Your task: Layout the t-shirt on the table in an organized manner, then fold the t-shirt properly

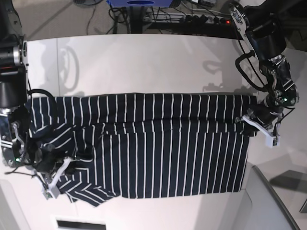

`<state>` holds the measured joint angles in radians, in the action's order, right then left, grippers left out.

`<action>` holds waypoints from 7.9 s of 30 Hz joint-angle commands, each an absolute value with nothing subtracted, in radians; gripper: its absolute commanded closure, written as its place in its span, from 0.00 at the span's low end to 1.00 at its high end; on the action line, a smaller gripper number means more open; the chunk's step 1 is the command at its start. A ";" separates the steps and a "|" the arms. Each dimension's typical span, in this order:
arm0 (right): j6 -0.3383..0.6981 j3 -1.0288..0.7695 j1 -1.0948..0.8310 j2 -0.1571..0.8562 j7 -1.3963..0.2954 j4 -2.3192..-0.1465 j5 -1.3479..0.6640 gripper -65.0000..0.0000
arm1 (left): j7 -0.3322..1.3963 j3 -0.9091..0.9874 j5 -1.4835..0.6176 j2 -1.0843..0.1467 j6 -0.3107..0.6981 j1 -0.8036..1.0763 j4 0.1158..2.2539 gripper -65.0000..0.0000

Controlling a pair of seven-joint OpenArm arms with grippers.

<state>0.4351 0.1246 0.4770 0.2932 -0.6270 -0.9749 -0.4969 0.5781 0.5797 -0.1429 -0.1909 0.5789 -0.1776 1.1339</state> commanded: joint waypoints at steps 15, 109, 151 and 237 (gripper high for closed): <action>0.441 -0.280 0.209 0.271 -0.608 -1.360 -0.519 0.21 | 0.555 0.722 -0.185 -0.237 0.588 -0.206 1.190 0.00; 0.513 -0.889 0.125 0.137 -0.608 -0.791 -0.739 1.00 | 0.552 0.757 -0.645 -0.177 0.492 -0.012 0.961 0.00; 0.440 -0.737 0.191 0.163 -0.928 -1.331 -0.740 1.00 | 0.769 0.670 -0.648 -0.231 0.437 -0.039 1.382 1.00; 0.447 -0.731 -0.228 0.156 -0.938 -1.406 -0.742 1.00 | 0.680 0.730 -0.495 -0.208 0.441 0.298 1.402 1.00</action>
<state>0.4526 -0.7246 -0.2306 0.1322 -0.9676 -1.3888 -0.7403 0.7139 0.7166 -0.4957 -0.1875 0.4507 0.2989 1.3830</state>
